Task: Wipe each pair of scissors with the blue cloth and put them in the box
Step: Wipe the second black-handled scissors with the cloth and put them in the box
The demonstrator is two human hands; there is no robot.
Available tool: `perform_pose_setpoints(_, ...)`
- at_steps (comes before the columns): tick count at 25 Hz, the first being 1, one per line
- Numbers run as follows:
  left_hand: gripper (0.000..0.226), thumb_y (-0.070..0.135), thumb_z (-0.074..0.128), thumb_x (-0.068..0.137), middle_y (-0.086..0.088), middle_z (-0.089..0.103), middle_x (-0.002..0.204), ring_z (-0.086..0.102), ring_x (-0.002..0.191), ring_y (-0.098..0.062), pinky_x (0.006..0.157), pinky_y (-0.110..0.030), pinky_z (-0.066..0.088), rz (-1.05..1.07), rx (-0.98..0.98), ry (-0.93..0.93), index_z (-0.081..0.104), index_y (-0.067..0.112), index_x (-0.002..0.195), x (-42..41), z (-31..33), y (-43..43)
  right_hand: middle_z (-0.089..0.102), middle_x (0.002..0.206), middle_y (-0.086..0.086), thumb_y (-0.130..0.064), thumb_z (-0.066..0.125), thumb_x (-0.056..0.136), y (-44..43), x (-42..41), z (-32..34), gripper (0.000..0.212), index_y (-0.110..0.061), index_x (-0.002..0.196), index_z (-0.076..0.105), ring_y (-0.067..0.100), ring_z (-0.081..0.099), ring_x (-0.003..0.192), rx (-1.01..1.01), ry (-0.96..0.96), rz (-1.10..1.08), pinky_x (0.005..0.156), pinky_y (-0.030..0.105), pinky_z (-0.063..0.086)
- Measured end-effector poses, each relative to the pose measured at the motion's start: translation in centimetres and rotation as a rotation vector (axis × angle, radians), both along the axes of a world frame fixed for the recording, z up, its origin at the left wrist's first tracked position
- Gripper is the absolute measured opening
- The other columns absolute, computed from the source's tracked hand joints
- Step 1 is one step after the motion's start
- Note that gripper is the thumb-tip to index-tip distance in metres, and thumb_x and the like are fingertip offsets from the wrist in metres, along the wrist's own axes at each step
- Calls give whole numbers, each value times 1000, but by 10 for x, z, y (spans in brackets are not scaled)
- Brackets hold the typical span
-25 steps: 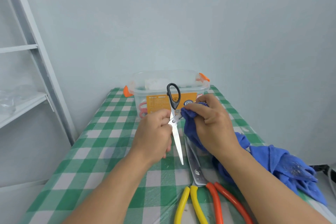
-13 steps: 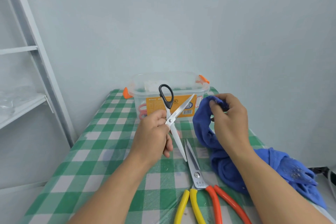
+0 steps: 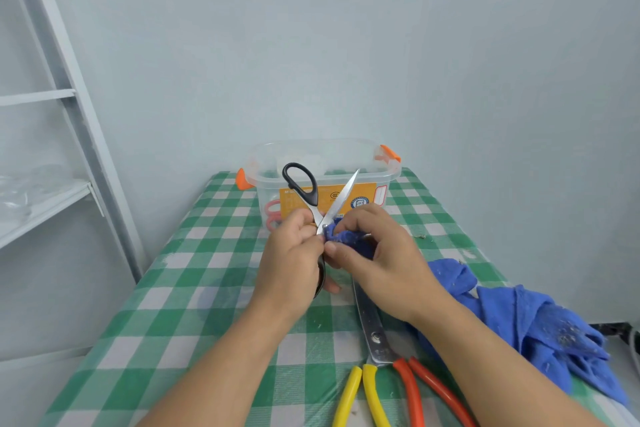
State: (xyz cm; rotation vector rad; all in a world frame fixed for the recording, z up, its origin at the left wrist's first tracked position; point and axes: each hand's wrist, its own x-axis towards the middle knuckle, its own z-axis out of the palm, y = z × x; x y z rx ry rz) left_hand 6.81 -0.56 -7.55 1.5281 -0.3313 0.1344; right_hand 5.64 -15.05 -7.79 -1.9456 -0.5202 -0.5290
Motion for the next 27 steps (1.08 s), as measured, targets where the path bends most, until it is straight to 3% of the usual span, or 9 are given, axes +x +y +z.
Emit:
perform_pose_setpoints(3, 4, 8, 51, 87, -7, 63, 70, 58, 60, -18, 44, -34, 50, -12, -29, 3, 55, 7, 88, 1, 0, -1, 61, 90, -13, -25, 69, 88, -1, 3, -1, 11, -18, 79, 72, 9, 59, 93, 73, 34, 28, 78, 16, 42)
perform_pose_setpoints(5, 17, 17, 50, 80, -10, 64, 72, 59, 62, -19, 44, -33, 49, -28, -36, 23, 56, 5, 90, 0, 0, -2, 62, 83, -18, -19, 74, 89, 0, 6, -4, 13, -19, 76, 73, 5, 59, 89, 127, 48, -19, 76, 16, 40)
perform_pose_setpoints(8, 8, 5, 46, 93, -15, 61, 75, 59, 62, -19, 43, -32, 47, 9, -37, 30, 54, 2, 94, -1, 0, -5, 66, 82, -12, -12, 80, 84, 3, 9, -8, 11, -18, 79, 71, 2, 62, 84, 147, 78, -103, 72, 14, 42)
perform_pose_setpoints(10, 15, -4, 39, 98, -14, 60, 73, 60, 62, -19, 43, -32, 47, 29, -29, 22, 53, 1, 95, -1, -2, -5, 69, 84, -7, -11, 80, 83, 5, 9, -10, 13, -20, 81, 71, 5, 64, 83, 133, 52, -152, 72, 21, 48)
perform_pose_setpoints(14, 20, -5, 41, 98, -9, 60, 68, 57, 58, -22, 43, -31, 45, 47, -48, 8, 55, 5, 88, -1, -3, -5, 63, 82, -8, -13, 78, 85, 8, 10, -9, 9, -20, 82, 72, 11, 58, 78, -61, -102, -221, 68, 24, 46)
perform_pose_setpoints(18, 11, -8, 41, 96, -35, 57, 76, 51, 49, -24, 41, -30, 43, 150, -181, 12, 52, -5, 94, 5, -2, 5, 60, 85, -9, -12, 75, 88, -1, 13, -13, 7, -18, 82, 74, 9, 55, 78, -149, -72, -229, 67, 21, 41)
perform_pose_setpoints(20, 11, -9, 40, 96, -38, 57, 78, 51, 48, -23, 40, -31, 43, 165, -190, 13, 50, -5, 94, 9, 0, 7, 61, 87, -9, -11, 74, 89, -4, 14, -13, 8, -18, 84, 75, 9, 56, 81, -123, -93, -241, 69, 20, 43)
perform_pose_setpoints(27, 16, -5, 40, 101, -14, 61, 70, 52, 54, -28, 45, -32, 43, 99, -112, 1, 55, -5, 104, 8, -11, -8, 58, 87, -9, -17, 70, 86, 6, 26, -14, 8, -13, 85, 77, 9, 53, 87, -140, -377, -258, 77, 11, 38)
